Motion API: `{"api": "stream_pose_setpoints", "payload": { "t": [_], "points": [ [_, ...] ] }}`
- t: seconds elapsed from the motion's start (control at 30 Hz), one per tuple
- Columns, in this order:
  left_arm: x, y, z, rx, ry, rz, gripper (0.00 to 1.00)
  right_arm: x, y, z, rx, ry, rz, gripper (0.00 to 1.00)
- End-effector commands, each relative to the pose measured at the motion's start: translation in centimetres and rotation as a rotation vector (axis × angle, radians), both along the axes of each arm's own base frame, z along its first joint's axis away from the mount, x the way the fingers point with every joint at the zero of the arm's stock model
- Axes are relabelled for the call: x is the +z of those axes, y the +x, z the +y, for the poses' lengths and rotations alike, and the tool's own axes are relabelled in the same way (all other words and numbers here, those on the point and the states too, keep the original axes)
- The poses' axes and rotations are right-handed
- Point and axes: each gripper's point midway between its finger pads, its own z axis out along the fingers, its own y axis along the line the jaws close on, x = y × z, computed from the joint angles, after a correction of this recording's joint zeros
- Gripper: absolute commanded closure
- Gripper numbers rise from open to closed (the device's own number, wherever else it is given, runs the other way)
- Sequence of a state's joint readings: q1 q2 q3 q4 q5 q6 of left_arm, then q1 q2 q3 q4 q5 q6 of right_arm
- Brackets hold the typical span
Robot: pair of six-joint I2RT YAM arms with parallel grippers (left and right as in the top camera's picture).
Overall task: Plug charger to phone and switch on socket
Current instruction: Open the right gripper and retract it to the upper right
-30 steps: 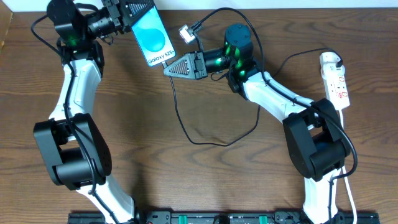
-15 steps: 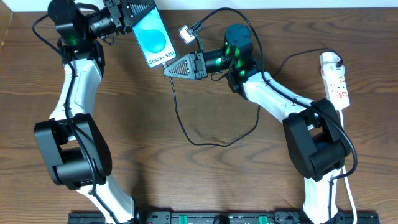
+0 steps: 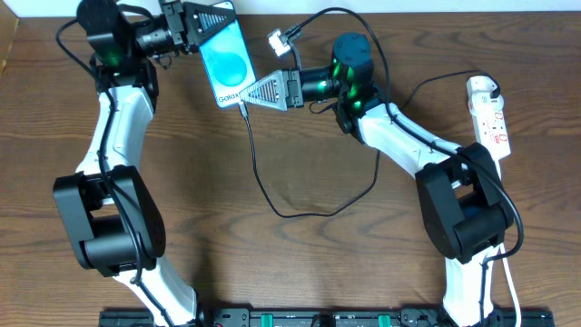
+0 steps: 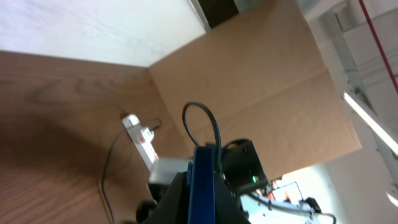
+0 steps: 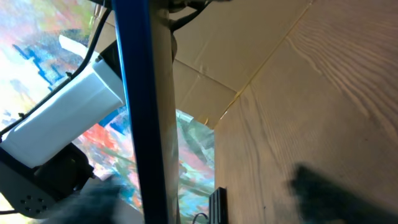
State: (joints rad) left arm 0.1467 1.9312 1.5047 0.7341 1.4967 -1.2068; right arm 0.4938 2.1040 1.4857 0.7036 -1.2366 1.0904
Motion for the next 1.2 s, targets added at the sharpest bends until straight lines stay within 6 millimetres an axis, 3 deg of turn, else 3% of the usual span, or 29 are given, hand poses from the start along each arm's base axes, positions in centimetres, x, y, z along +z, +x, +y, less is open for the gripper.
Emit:
{"api": "stream_pose_setpoints", "payload": {
  "t": [0.0, 0.13, 0.27, 0.67, 0.77, 0.87, 0.97, 1.17],
  "points": [
    [2.2, -1.4, -0.2, -0.035, 0.019, -0.063, 0.92, 0.3, 0.1, 0.0, 0.008, 0.008, -0.026, 0.01],
    [2.2, -1.3, 0.1, -0.029, 0.019, -0.063, 0.93, 0.2, -0.4, -0.3, 0.040, 0.006, -0.032, 0.01],
    [2.2, -1.3, 0.3, -0.026, 0.020, -0.062, 0.93, 0.2, 0.4, -1.3, 0.025, 0.007, -0.050, 0.01],
    [2.1, -1.1, 1.5, -0.002, 0.021, -0.061, 0.93, -0.5, 6.4, -8.3, -0.151, -0.014, -0.015, 0.01],
    [2.1, -1.1, 1.5, -0.001, 0.021, -0.061, 0.93, -2.1, 7.3, -9.4, -0.188, -0.057, 0.051, 0.01],
    [2.2, -1.0, 1.6, 0.005, 0.020, -0.062, 0.93, -5.1, 7.7, -9.9, -0.231, -0.139, 0.135, 0.01],
    [2.2, -1.0, 1.6, 0.004, 0.020, -0.061, 0.93, -8.4, 7.1, -10.4, -0.253, -0.241, 0.223, 0.01],
    [2.2, -1.0, 1.6, 0.004, 0.020, -0.062, 0.92, -13.1, 5.9, -11.8, -0.302, -0.418, 0.296, 0.01]
  ]
}}
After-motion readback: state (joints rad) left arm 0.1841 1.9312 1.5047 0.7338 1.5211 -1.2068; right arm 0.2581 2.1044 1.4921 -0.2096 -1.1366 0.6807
